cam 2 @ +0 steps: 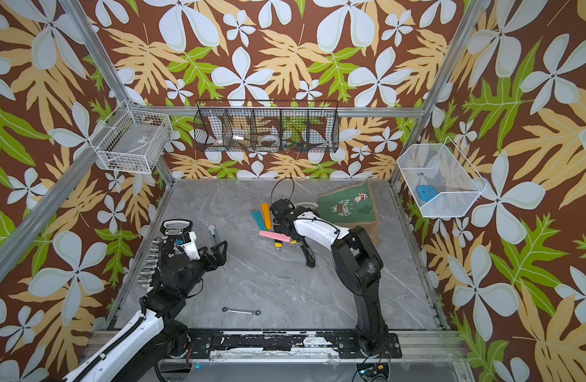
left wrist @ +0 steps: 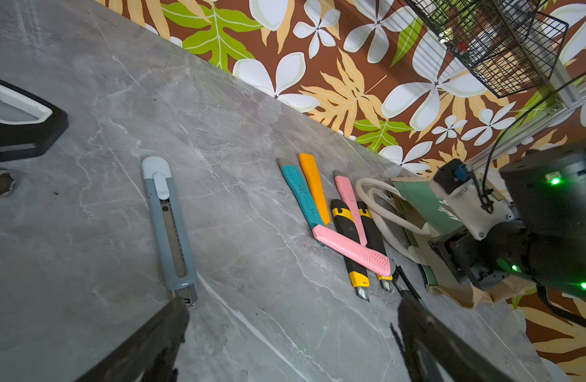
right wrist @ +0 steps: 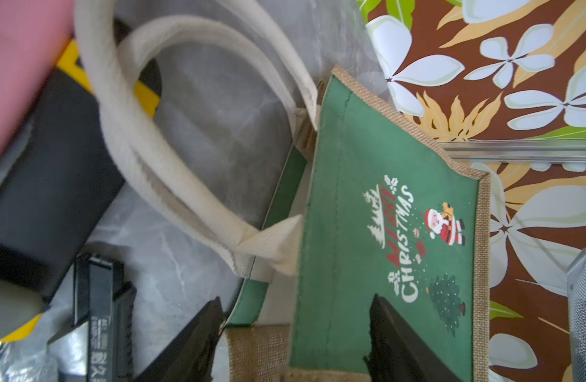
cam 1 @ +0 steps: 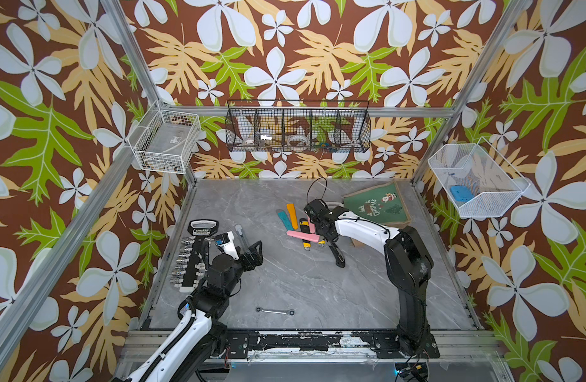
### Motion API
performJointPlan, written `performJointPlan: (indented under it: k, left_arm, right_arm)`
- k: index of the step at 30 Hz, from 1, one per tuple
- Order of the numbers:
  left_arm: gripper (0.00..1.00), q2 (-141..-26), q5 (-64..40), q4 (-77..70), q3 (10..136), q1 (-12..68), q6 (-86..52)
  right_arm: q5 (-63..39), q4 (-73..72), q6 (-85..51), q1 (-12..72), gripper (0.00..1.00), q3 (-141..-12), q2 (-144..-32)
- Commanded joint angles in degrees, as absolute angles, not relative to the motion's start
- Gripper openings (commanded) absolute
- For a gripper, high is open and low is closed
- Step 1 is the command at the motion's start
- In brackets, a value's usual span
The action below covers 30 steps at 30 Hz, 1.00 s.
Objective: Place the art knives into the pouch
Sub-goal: Pick up the pouch from the center of the board.
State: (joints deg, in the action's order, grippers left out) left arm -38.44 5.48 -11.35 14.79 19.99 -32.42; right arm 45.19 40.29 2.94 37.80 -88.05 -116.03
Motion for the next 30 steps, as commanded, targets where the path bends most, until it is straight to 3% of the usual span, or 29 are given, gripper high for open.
performJointPlan:
  k: [1, 13, 19, 24, 28, 30]
  left_arm:
    - [1.00, -38.48, 4.85, -12.02, 15.12, 20.02, -32.54]
    - [1.00, -39.74, 4.85, -12.57, 14.71, 19.95, -32.24]
    - [1.00, -39.88, 5.56, -12.67, 14.33, 20.02, -31.76]
    - [1.00, -40.75, 5.47, -13.44, 14.37, 19.95, -31.66]
    - [1.00, -41.79, 4.55, -13.49, 14.84, 19.98, -31.72]
    - [1.00, -42.05, 4.14, -13.72, 15.03, 19.97, -32.00]
  right_arm:
    - [45.30, 41.55, 1.11, 38.41, 0.72, -86.63, -115.82]
    - [55.38, 41.74, 3.89, 37.36, 0.74, -92.64, -123.23]
    - [59.63, 41.84, 3.60, 35.61, 0.68, -94.64, -125.73]
    - [58.51, 41.06, 3.22, 34.51, 0.44, -96.10, -126.21]
    - [55.26, 40.15, 2.21, 33.46, 0.08, -95.86, -124.15]
    - [53.45, 39.58, 1.28, 33.07, 0.00, -95.08, -122.24]
